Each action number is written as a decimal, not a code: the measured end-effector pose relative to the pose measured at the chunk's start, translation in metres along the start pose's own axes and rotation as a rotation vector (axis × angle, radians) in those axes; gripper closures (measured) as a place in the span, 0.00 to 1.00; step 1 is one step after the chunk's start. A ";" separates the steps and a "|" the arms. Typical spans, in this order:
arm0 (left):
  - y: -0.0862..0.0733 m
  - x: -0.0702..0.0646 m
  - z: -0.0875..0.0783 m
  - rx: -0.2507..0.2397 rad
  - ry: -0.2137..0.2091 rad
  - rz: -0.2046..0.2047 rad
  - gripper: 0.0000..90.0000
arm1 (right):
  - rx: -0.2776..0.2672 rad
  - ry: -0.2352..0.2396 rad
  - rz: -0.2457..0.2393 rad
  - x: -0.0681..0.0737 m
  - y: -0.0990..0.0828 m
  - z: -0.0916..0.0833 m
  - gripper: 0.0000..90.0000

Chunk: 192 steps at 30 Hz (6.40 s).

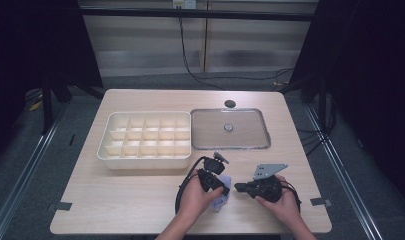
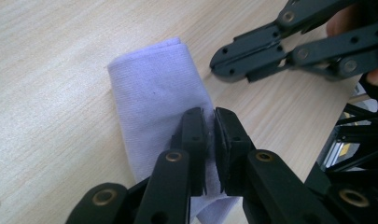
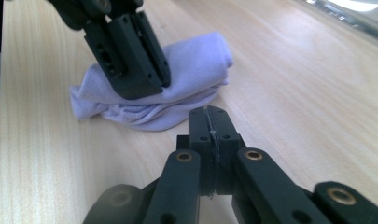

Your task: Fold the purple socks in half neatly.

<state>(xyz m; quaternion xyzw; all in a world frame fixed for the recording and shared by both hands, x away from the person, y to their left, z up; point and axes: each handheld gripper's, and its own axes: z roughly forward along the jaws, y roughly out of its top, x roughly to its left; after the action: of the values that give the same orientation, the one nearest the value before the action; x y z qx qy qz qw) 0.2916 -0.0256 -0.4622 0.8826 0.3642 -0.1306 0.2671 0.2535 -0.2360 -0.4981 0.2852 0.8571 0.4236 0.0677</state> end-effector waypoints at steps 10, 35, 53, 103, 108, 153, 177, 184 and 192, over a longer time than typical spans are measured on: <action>-0.002 0.000 0.001 -0.002 0.013 0.010 0.94 | -0.021 -0.029 0.009 -0.004 0.004 -0.008 1.00; -0.005 -0.001 0.003 -0.024 0.021 0.017 0.94 | -0.061 -0.030 -0.009 -0.005 0.032 -0.004 1.00; -0.008 0.001 0.002 -0.035 0.016 0.020 0.93 | -0.020 0.001 -0.025 0.001 0.044 0.024 1.00; -0.006 0.003 -0.028 -0.100 -0.018 -0.001 0.86 | 0.007 0.009 0.000 -0.004 0.033 0.039 1.00; -0.005 0.006 -0.030 -0.096 0.001 -0.008 0.87 | 0.004 0.009 -0.004 -0.004 0.033 0.039 1.00; -0.024 -0.005 0.000 -0.038 0.073 0.063 1.00 | 0.004 -0.018 -0.005 -0.002 0.034 0.038 1.00; -0.020 0.006 -0.005 -0.037 0.064 0.027 0.99 | 0.011 -0.011 -0.014 0.000 0.037 0.034 1.00; -0.017 -0.004 -0.017 -0.081 0.041 0.033 0.95 | 0.012 -0.014 -0.009 0.000 0.036 0.034 1.00; -0.017 -0.009 -0.003 -0.057 0.021 0.039 0.93 | -0.002 -0.009 0.000 -0.001 0.033 0.034 1.00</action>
<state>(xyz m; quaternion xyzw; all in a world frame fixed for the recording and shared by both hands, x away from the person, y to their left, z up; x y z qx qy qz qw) 0.2737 -0.0192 -0.4623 0.8828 0.3536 -0.1057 0.2906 0.2812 -0.1971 -0.4946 0.2869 0.8564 0.4231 0.0718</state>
